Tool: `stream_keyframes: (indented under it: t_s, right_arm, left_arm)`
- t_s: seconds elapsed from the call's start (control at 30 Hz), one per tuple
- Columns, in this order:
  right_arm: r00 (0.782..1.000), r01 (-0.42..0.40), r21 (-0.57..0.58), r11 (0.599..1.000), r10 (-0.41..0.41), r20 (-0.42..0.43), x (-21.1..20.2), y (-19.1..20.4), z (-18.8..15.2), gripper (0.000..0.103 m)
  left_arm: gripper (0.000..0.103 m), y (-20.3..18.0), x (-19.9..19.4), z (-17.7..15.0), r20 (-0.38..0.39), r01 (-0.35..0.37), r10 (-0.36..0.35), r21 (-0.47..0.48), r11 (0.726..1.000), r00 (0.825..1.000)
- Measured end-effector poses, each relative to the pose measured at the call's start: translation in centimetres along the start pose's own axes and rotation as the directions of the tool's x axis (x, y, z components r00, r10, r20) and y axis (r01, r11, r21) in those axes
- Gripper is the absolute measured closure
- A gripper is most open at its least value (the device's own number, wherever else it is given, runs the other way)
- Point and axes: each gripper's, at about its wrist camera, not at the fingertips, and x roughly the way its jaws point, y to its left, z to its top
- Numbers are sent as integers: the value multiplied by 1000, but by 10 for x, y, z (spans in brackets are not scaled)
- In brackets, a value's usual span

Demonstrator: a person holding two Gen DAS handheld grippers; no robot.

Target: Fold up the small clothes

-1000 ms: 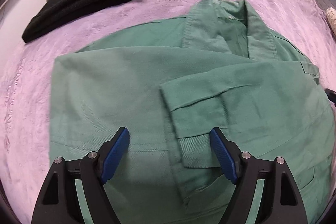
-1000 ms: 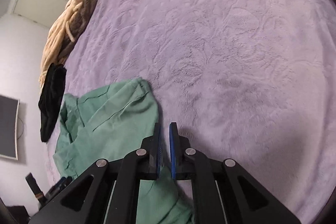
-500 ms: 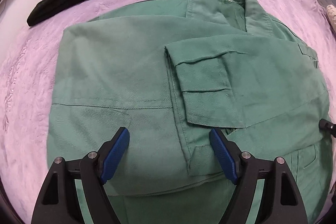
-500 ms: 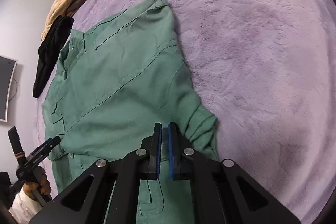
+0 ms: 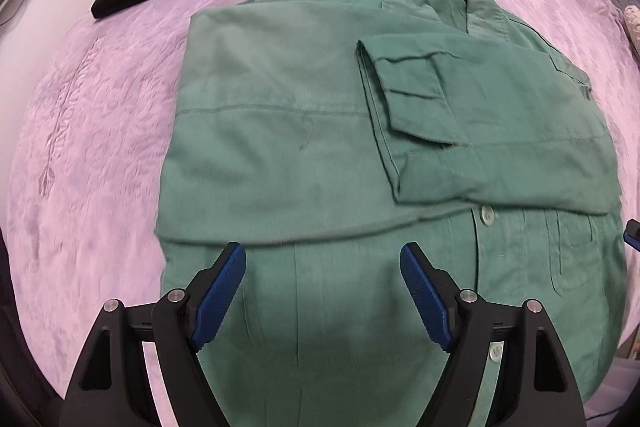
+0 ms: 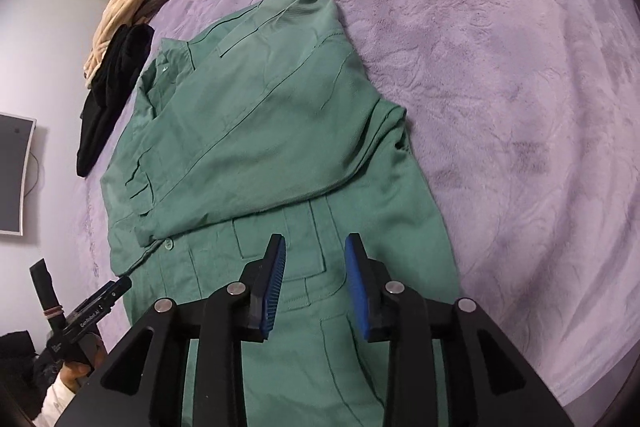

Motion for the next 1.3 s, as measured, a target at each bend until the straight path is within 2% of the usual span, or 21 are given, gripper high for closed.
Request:
stream_keyframes:
  t_s: [0.23, 0.37, 0.47, 0.5, 0.53, 0.57, 0.77, 0.8, 0.83, 0.97, 1.07, 1.17, 1.3]
  right_arm:
    - [1000, -6, -11, 1000, 6, -18, -15, 17, -28, 47]
    - [1000, 3, -35, 999, -4, -23, -24, 28, -41, 44]
    - [1000, 2, -51, 999, -3, -24, -31, 35, -49, 28]
    - [1000, 0, -57, 998, -1, -24, -33, 37, -52, 26]
    - [1000, 3, -65, 998, -4, -23, -35, 39, -55, 23]
    - [1000, 6, -71, 997, -8, -22, -37, 41, -57, 23]
    - [999, 40, -101, 994, -39, 10, -48, 48, -67, 19]
    - [999, 44, -109, 993, -43, 9, -49, 50, -68, 13]
    - [999, 45, -116, 992, -46, -4, -48, 51, -69, 0]
    - [998, 10, -137, 990, -18, -62, -40, 56, -78, 0]
    - [997, 13, -140, 990, -23, -71, -39, 60, -84, 0]
    - [997, -7, -112, 994, -2, -83, -38, 57, -87, 0]
    - [993, -13, -97, 995, 2, -114, -35, 55, -90, 0]
  left_arm:
    - [23, -2, -28, -32, -31, 25, -24, 19, 1000, 999]
    - [23, -2, -41, -45, -42, 14, -12, 33, 999, 999]
    - [23, 3, -51, -56, -31, 22, -22, 9, 1000, 999]
    - [22, 4, -54, -59, -27, 33, -33, -1, 999, 999]
    - [14, 5, -57, -64, -25, 39, -39, -9, 999, 999]
    - [0, 6, -59, -67, -28, 32, -33, -14, 999, 999]
    - [0, 9, -66, -81, -38, 30, -30, -15, 999, 999]
    - [0, 8, -68, -82, -35, 21, -21, -11, 1000, 999]
    - [0, 8, -70, -83, -29, 10, -10, -8, 1000, 1000]
    - [0, 13, -75, -81, -21, -22, 22, -26, 999, 1000]
    - [0, 17, -72, -82, -41, -36, 35, -28, 999, 999]
    - [0, 18, -67, -86, -74, -11, 10, -21, 1000, 997]
    - [0, 19, -67, -92, -78, 23, -25, -33, 999, 997]
